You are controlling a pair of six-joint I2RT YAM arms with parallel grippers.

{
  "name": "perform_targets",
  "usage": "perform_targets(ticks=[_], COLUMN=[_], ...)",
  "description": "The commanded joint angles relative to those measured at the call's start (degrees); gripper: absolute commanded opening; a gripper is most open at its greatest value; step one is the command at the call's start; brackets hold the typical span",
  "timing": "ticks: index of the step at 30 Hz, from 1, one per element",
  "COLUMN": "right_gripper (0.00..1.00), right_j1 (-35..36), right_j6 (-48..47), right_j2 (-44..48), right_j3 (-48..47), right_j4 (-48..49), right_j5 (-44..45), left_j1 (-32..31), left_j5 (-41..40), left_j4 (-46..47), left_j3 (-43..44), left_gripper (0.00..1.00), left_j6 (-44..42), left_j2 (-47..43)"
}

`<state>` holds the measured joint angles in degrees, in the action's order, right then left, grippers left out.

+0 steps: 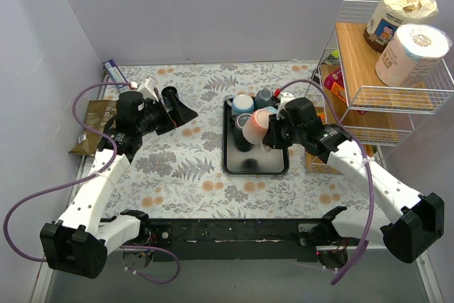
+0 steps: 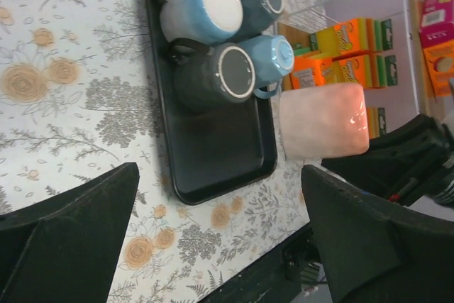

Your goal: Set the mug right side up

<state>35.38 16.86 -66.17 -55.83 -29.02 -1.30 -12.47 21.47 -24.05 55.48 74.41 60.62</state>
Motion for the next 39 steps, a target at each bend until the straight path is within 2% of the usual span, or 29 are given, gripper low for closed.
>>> perform_targets(ticks=[1,5,9,15,17,21,26,31,35,39], right_gripper=[0.01,0.01,0.01,0.01,0.01,0.01,0.01,0.01,0.01,0.01], right_j1=[-0.13,-0.13,-0.13,-0.13,-0.13,-0.04,-0.04,-0.04,0.13,0.31], right_j6=[6.86,11.43,14.51,23.73,27.23,33.04,36.49,37.01,36.58,34.56], right_j2=[2.19,1.40,-0.53,-2.56,-3.26,-3.26,-3.70,-3.17,-2.91,-2.30], right_j3=[-8.49,-12.80,-17.46,-19.75,-19.58,-17.13,-15.98,-15.10,-13.95,-12.55], right_j4=[6.95,11.43,15.12,24.59,27.16,36.19,41.93,44.74,46.68,48.08], right_j5=[-7.91,-10.82,-13.64,-19.87,-22.33,-25.41,-27.44,-27.79,-28.23,-28.49], left_j1=[0.34,0.34,-0.45,-5.89,-8.34,-11.52,-13.81,-14.07,-14.25,-14.95], left_j5=[11.29,25.94,32.04,33.37,31.62,27.22,25.73,20.37,18.51,19.75], left_j4=[8.04,16.91,34.54,49.51,52.08,64.09,65.89,63.52,71.57,70.72], left_j3=[-2.31,-4.33,-7.66,-9.60,-10.04,-11.97,-11.10,-11.01,-12.15,-10.84], left_gripper=[0.98,0.98,0.98,0.98,0.98,0.96,0.85,0.82,0.77,0.72], left_j6=[0.73,4.85,14.43,22.35,24.71,29.63,30.18,30.87,36.23,36.51], left_j2=[-3.22,-3.84,-4.46,-3.41,-2.79,-1.22,2.04,2.22,3.62,5.38])
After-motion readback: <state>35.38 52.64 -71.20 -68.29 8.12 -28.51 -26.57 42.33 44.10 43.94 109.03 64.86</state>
